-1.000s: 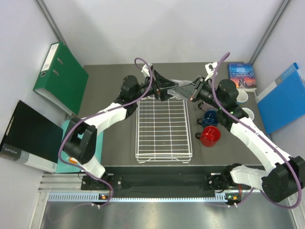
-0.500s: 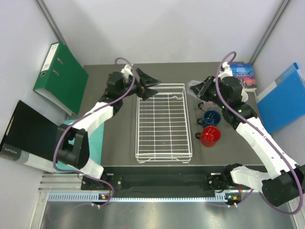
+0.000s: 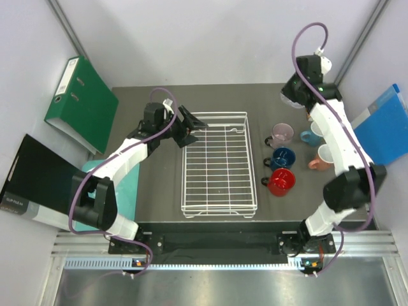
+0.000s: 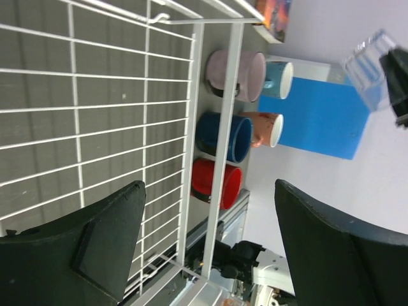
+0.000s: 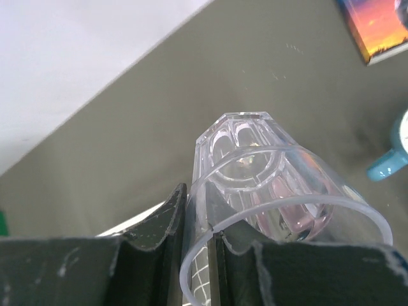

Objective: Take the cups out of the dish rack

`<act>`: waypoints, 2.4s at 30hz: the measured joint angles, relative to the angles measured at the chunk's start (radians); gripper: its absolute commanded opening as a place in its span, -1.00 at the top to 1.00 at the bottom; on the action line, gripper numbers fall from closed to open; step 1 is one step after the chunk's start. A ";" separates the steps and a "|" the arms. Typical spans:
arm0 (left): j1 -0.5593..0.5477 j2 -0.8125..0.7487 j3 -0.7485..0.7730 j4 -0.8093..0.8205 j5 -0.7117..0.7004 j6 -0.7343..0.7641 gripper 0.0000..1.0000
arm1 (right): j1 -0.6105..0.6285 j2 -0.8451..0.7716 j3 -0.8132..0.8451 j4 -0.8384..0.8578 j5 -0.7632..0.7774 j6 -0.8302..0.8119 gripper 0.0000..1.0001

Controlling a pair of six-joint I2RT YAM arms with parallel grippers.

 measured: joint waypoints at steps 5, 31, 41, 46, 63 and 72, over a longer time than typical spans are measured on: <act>0.000 0.000 0.016 -0.088 -0.026 0.050 -0.71 | 0.000 0.283 0.269 -0.140 -0.003 0.011 1.00; 0.000 0.000 0.022 -0.182 -0.052 0.088 -0.68 | 0.105 0.688 0.455 -0.235 -0.152 0.016 1.00; 0.000 0.007 0.022 -0.182 -0.052 0.088 -0.69 | 0.107 0.724 0.414 -0.210 -0.119 -0.001 0.67; 0.000 0.021 0.021 -0.183 -0.052 0.088 -0.68 | 0.105 0.744 0.406 -0.208 -0.119 -0.008 0.53; 0.000 0.051 0.020 -0.181 -0.018 0.097 -0.75 | 0.105 0.708 0.380 -0.164 -0.135 -0.032 -0.13; 0.000 0.068 0.068 -0.253 -0.018 0.191 -0.78 | 0.110 0.467 0.320 -0.061 -0.215 -0.053 -0.31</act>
